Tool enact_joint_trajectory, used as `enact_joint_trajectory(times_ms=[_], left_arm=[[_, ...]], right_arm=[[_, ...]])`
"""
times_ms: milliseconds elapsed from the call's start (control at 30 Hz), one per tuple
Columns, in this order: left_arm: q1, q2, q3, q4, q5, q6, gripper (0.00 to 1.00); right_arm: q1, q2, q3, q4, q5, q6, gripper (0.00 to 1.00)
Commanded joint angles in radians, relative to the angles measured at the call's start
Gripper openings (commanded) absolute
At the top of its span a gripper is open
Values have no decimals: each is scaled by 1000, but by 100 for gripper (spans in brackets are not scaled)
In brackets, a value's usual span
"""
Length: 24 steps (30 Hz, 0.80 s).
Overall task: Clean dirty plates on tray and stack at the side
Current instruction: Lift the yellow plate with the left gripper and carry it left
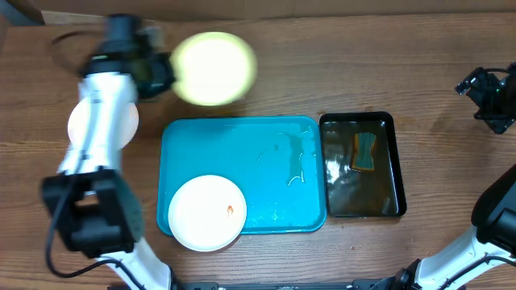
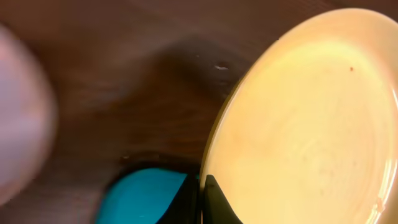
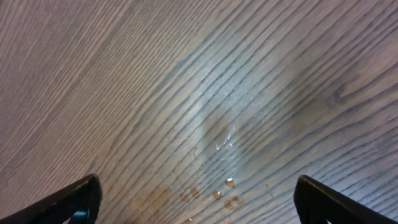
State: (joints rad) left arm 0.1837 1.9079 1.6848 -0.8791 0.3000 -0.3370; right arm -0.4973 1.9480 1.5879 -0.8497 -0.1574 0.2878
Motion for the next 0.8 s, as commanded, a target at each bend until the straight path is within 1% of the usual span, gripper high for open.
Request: enact_joint_trajectory(times_ms=[0, 133, 300, 500, 600, 633, 700, 767], left_arm=[[167, -4, 17, -55, -17, -26, 4], [335, -4, -5, -82, -133, -30, 4], [457, -4, -51, -68, -227, -61, 4], [498, -4, -98, -13, -302, -63, 4], [495, -4, -106, -7, -300, -63, 4], [492, -4, -106, -7, -296, -63, 6], [482, -4, -106, -6, -262, -60, 23], [475, -4, -106, -11, -198, -35, 63]], right_arm=[[-4, -24, 17, 4, 0, 5, 100], [-4, -24, 17, 4, 0, 5, 100], [-4, -24, 17, 4, 0, 5, 100], [-4, -24, 17, 4, 0, 5, 100], [-4, -24, 17, 4, 0, 5, 100], [-4, -24, 17, 4, 0, 5, 100], [-4, -24, 17, 4, 0, 5, 100], [-4, -24, 17, 4, 0, 5, 100]])
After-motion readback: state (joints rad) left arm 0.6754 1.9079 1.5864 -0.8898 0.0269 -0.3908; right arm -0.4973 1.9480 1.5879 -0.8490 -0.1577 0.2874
